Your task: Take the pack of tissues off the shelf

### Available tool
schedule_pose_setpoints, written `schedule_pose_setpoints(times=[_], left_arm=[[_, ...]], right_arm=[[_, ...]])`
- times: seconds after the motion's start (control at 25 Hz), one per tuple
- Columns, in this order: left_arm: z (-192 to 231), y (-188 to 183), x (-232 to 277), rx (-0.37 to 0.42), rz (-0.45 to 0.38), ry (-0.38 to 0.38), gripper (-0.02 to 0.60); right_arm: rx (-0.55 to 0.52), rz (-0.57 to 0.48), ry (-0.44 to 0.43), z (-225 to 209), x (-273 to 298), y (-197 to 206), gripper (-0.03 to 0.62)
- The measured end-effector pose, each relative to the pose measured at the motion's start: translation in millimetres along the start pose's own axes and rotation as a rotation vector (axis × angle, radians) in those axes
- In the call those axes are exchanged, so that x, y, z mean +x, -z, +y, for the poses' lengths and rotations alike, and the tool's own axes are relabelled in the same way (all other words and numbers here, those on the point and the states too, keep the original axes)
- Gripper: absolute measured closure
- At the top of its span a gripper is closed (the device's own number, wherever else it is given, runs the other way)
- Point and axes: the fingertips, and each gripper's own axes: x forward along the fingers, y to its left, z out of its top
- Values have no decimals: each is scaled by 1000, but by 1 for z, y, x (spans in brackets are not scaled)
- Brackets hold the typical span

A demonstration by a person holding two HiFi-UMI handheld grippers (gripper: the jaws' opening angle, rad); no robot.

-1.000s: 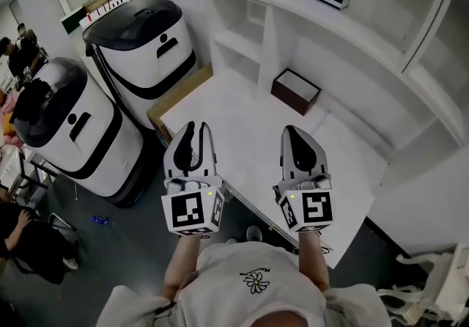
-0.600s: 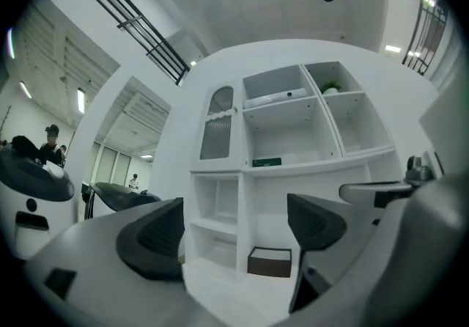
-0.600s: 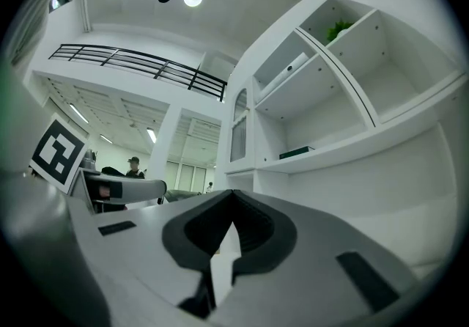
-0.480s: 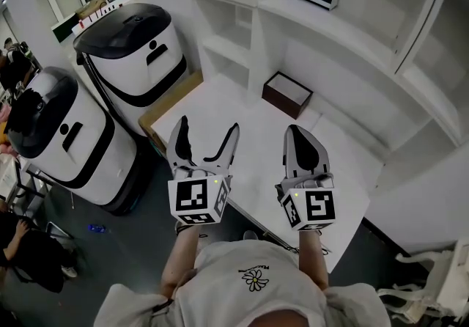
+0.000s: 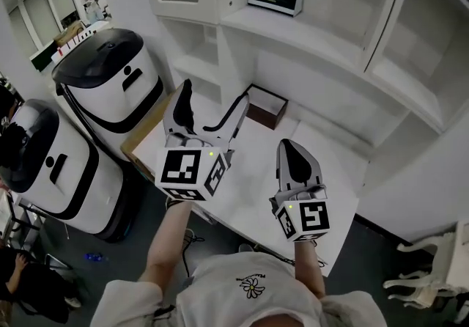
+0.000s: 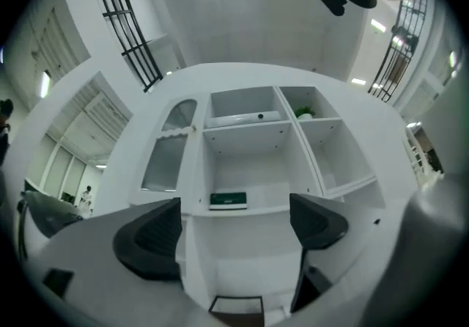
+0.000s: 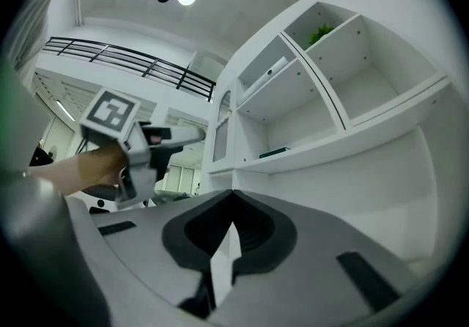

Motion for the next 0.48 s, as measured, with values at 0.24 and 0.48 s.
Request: schedule_pose_setpoints(times=[0.24, 0.48], left_arm=[[-41, -50, 129, 39, -23, 203, 140], [-75, -23, 243, 3, 157, 320, 140]], right_arm=[[2, 16, 110, -42, -18, 2, 591], [25, 45, 235, -90, -38, 10, 591]])
